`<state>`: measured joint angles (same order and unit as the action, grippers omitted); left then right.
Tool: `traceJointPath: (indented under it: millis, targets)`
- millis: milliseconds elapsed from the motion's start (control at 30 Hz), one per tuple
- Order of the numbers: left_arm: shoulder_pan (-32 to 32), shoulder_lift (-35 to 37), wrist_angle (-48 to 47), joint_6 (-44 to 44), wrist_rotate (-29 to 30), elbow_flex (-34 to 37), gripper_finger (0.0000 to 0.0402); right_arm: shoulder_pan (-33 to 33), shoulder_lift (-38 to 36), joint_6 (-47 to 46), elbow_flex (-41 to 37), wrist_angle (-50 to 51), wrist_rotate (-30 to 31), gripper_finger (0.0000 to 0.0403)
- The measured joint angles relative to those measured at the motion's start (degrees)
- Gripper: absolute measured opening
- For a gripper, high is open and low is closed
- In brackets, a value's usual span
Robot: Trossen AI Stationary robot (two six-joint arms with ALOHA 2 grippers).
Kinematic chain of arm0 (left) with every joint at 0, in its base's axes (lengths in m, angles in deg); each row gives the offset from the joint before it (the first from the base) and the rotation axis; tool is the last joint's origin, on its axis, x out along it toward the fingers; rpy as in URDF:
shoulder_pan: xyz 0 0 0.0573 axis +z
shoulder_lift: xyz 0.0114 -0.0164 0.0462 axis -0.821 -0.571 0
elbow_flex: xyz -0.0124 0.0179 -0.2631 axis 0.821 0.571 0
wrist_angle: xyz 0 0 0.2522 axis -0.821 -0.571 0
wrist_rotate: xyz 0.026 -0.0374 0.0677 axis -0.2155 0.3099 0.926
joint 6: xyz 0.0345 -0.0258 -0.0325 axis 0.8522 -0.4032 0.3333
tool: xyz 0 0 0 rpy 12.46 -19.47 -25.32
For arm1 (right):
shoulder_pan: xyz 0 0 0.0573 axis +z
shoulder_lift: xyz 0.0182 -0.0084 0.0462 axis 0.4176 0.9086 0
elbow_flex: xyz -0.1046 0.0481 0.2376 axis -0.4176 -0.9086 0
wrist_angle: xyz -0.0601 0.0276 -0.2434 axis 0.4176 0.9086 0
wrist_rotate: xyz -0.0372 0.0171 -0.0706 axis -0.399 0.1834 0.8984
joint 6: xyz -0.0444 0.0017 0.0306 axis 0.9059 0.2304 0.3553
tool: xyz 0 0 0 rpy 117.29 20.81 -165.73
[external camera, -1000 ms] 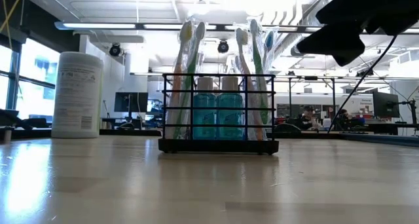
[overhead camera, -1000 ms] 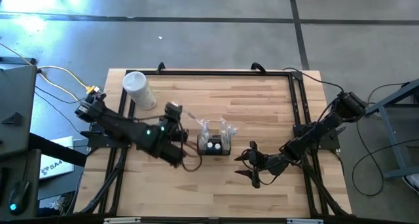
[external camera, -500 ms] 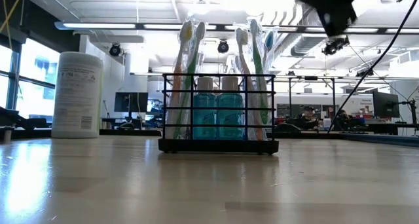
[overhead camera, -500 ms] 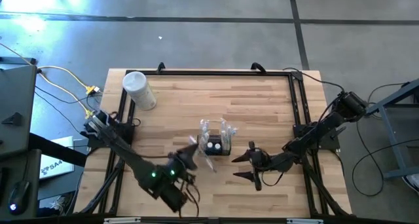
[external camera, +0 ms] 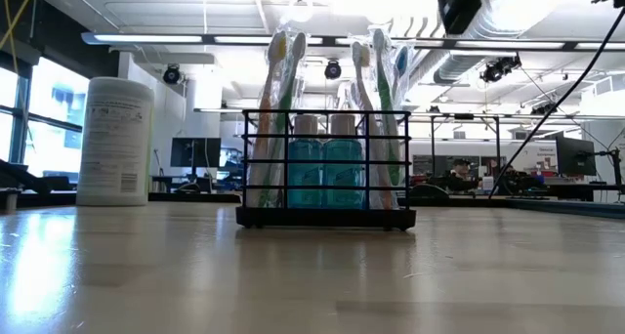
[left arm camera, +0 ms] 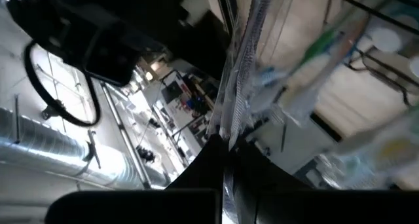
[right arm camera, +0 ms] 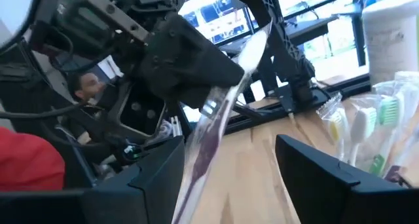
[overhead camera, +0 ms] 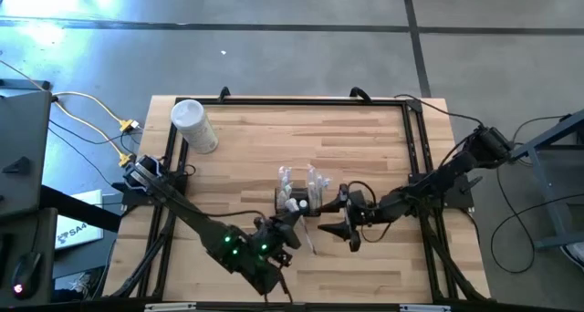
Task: Pick & Place toothbrushing station
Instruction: Put the violet toothbrush into the black wire organizer
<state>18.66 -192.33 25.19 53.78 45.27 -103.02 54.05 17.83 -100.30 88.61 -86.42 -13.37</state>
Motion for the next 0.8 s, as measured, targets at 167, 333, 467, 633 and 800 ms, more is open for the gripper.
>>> traceJointPath:
  millis: [167, 333, 467, 633, 800]
  targets:
    - [1.7, 0.0, 5.0, 3.8, -6.0, 0.0, 0.0001, -1.0, 0.0, -1.5, 0.0, -0.3, -2.2, 0.0231]
    - [3.6, 0.0, 8.3, 7.0, -8.7, 0.0, 0.0001, -1.0, 0.0, -3.7, 0.0, -0.3, -2.2, 0.0231]
    - [4.8, 0.0, 12.6, 10.6, -8.7, 0.0, 0.0001, -1.3, 0.0, -3.8, 0.0, 0.1, -1.8, 0.0231]
    - [5.9, 0.0, 14.4, 13.1, -11.4, 0.0, 0.0001, -2.1, 0.0, -4.0, 0.0, 0.2, -1.8, 0.0231]
    - [5.9, 0.0, 15.1, 13.2, -13.4, 0.0, 0.0001, -2.4, 0.0, -3.9, 0.0, 1.5, -2.2, 0.0221]
